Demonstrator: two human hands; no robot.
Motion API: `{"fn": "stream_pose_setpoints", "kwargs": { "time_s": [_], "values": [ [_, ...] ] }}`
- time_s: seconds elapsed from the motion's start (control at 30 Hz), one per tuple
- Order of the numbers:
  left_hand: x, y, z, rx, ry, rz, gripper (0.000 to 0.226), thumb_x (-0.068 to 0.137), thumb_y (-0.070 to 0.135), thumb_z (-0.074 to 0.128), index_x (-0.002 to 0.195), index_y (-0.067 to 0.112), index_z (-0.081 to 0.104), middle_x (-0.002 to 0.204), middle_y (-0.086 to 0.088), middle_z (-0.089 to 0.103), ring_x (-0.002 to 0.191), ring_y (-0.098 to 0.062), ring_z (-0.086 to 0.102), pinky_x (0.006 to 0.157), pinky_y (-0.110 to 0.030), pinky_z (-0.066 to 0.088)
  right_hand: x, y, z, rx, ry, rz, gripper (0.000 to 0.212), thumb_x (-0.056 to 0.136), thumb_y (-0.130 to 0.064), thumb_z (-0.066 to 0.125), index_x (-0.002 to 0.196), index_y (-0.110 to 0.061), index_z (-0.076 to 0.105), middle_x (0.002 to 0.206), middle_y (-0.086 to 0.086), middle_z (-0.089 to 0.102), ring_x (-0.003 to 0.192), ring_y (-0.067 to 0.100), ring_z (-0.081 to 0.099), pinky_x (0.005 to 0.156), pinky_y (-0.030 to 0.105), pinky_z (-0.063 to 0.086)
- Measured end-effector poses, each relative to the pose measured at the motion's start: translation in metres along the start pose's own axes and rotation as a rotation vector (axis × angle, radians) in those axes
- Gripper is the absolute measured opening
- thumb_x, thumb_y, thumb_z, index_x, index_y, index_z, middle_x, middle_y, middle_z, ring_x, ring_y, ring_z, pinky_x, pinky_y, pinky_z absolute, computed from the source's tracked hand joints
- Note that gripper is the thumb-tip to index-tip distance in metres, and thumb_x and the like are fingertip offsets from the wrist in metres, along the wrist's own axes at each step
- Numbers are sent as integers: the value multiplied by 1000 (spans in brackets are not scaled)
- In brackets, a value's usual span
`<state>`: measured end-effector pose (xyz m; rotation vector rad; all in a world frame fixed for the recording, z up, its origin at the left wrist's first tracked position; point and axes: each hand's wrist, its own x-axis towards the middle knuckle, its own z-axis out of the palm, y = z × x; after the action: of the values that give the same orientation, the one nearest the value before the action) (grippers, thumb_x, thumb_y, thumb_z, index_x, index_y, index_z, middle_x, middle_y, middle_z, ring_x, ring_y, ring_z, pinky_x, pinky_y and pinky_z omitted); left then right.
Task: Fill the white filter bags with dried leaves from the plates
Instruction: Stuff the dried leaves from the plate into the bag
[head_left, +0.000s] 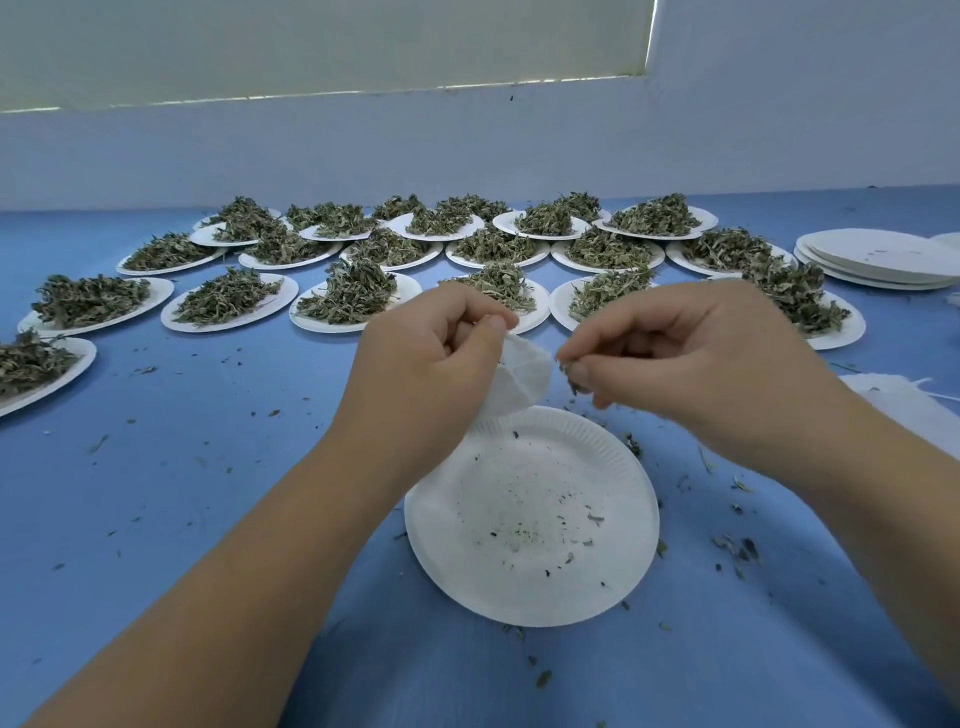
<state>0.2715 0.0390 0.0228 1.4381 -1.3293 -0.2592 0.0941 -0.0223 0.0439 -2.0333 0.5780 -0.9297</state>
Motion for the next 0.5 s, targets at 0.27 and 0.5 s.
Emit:
{"fn": "stream_pose_setpoints", "kwargs": {
  "time_s": [0.27,0.5],
  "values": [
    [-6,4,7,-38,-43,-3,19,92,10,57,82,19,70,44,11,38,40,-4,33,41,-9,28,0,14,33,-488,165,-141,16,79,-12,74,75,-27,70,65,-19,60,67,-10,54,63,6,40],
    [-7,5,8,-49,-35,-1,19,92,12,58,81,21,71,44,12,41,40,-3,36,42,-8,27,3,18,30,-354,112,-131,17,82,-16,72,80,-32,74,84,-15,66,70,4,53,64,9,38]
  ]
}}
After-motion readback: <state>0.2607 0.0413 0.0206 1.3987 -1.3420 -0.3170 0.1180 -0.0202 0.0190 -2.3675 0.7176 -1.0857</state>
